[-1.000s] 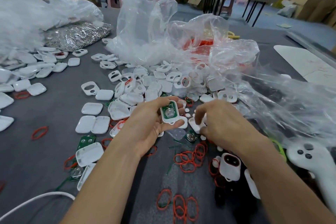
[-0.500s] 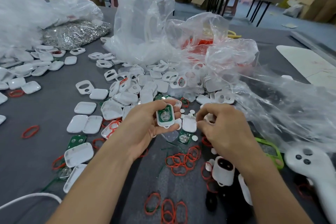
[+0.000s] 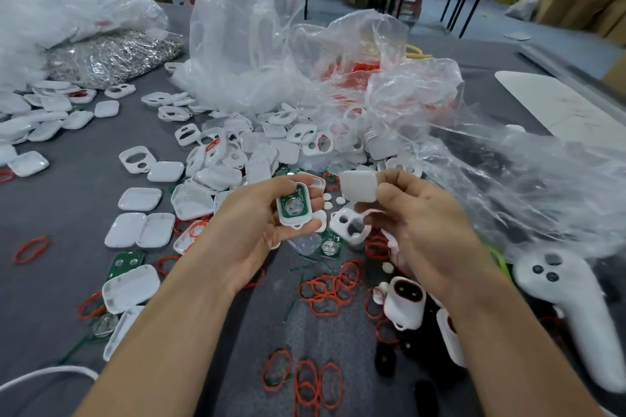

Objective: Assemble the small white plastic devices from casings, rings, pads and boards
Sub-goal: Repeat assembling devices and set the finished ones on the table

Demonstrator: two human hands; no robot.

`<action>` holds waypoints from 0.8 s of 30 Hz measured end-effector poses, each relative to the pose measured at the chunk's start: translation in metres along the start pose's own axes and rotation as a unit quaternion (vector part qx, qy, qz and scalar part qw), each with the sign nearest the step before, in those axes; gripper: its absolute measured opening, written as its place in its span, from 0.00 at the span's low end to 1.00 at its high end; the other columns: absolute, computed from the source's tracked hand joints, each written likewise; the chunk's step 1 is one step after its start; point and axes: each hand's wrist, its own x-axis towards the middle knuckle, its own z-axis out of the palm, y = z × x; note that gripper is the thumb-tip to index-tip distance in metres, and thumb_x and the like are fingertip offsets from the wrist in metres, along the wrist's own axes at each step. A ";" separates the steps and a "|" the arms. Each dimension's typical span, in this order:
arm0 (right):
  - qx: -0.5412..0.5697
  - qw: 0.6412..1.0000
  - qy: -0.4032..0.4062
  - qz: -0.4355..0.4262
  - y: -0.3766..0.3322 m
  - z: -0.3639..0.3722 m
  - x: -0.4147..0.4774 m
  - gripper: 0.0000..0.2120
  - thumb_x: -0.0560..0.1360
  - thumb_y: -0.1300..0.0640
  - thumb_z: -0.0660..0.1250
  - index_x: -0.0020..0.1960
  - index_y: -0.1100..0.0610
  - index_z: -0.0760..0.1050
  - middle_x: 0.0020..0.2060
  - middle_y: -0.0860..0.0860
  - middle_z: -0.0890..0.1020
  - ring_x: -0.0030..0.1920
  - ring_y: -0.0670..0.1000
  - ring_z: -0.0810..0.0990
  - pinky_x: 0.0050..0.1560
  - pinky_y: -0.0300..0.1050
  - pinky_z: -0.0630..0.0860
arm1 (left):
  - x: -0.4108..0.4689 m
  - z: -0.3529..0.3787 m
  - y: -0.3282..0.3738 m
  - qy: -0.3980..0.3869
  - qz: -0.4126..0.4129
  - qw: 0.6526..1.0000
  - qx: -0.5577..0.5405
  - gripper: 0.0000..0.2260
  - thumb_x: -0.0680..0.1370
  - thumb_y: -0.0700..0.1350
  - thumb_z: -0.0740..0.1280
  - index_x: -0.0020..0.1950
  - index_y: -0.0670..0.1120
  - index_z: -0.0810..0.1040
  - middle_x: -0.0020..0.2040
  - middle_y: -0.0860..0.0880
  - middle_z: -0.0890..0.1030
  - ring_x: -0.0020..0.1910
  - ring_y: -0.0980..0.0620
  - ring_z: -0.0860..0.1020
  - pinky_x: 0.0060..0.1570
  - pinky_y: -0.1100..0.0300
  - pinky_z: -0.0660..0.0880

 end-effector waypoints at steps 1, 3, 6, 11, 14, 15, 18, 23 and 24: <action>0.082 0.996 -0.033 0.031 -0.003 -0.002 -0.001 0.11 0.78 0.66 0.65 0.42 0.54 0.81 0.40 0.57 0.85 0.37 0.54 0.82 0.37 0.45 0.81 | 0.000 0.000 0.000 -0.001 0.000 1.000 0.001 0.12 0.82 0.37 0.62 0.48 0.40 0.86 0.50 0.39 0.87 0.48 0.46 0.87 0.37 0.54 0.85; 0.130 0.986 -0.077 0.068 -0.006 -0.003 -0.004 0.04 0.74 0.62 0.66 0.47 0.60 0.78 0.41 0.61 0.84 0.35 0.55 0.82 0.33 0.44 0.80 | 0.001 0.000 -0.002 -0.006 -0.002 1.000 0.006 0.13 0.82 0.37 0.62 0.47 0.40 0.87 0.49 0.40 0.87 0.47 0.46 0.87 0.37 0.54 0.85; 0.082 0.990 -0.089 0.067 -0.003 -0.001 -0.002 0.07 0.82 0.64 0.59 0.50 0.62 0.76 0.39 0.62 0.81 0.32 0.54 0.80 0.31 0.42 0.77 | 0.004 0.001 -0.004 -0.019 0.000 0.999 0.026 0.16 0.82 0.37 0.62 0.42 0.43 0.89 0.46 0.42 0.87 0.45 0.47 0.87 0.36 0.54 0.84; 0.100 0.989 -0.078 0.070 -0.002 0.006 -0.002 0.11 0.84 0.64 0.57 0.48 0.61 0.77 0.35 0.60 0.82 0.29 0.52 0.78 0.27 0.41 0.75 | 0.007 -0.001 -0.007 -0.039 -0.011 0.999 0.029 0.14 0.82 0.39 0.62 0.47 0.43 0.88 0.48 0.40 0.87 0.47 0.46 0.87 0.37 0.55 0.83; 0.188 0.971 -0.099 0.109 -0.006 0.007 -0.005 0.11 0.84 0.64 0.57 0.48 0.60 0.76 0.33 0.57 0.81 0.28 0.51 0.78 0.27 0.40 0.75 | 0.008 -0.002 -0.008 -0.042 -0.019 0.998 0.032 0.11 0.83 0.39 0.62 0.55 0.40 0.84 0.53 0.37 0.86 0.52 0.44 0.87 0.37 0.55 0.83; 0.205 0.966 -0.104 0.116 -0.007 0.007 -0.005 0.11 0.84 0.64 0.56 0.48 0.61 0.75 0.33 0.57 0.81 0.28 0.50 0.78 0.27 0.40 0.74 | 0.008 -0.002 -0.009 -0.042 -0.021 0.998 0.033 0.11 0.83 0.39 0.62 0.56 0.40 0.84 0.54 0.37 0.86 0.52 0.44 0.86 0.37 0.55 0.83; 0.213 0.965 -0.099 0.118 -0.006 0.008 -0.005 0.12 0.85 0.64 0.57 0.47 0.61 0.76 0.33 0.57 0.80 0.28 0.50 0.76 0.26 0.40 0.73 | 0.007 -0.003 -0.009 -0.045 -0.021 0.998 0.039 0.11 0.83 0.40 0.61 0.56 0.40 0.84 0.54 0.37 0.86 0.53 0.44 0.86 0.38 0.55 0.83; 0.265 0.950 -0.092 0.136 -0.006 0.008 -0.005 0.20 0.85 0.62 0.55 0.41 0.62 0.80 0.33 0.56 0.79 0.28 0.48 0.74 0.25 0.38 0.71 | 0.005 0.000 -0.008 -0.044 -0.020 0.998 0.046 0.11 0.83 0.40 0.61 0.56 0.40 0.83 0.52 0.39 0.86 0.50 0.46 0.87 0.38 0.55 0.84; 0.281 0.944 -0.092 0.146 -0.007 0.008 -0.004 0.19 0.86 0.62 0.55 0.41 0.63 0.79 0.34 0.55 0.79 0.27 0.48 0.74 0.25 0.37 0.71 | 0.005 0.000 -0.009 -0.044 -0.020 0.998 0.047 0.11 0.83 0.39 0.61 0.56 0.40 0.83 0.52 0.39 0.86 0.49 0.46 0.87 0.38 0.55 0.84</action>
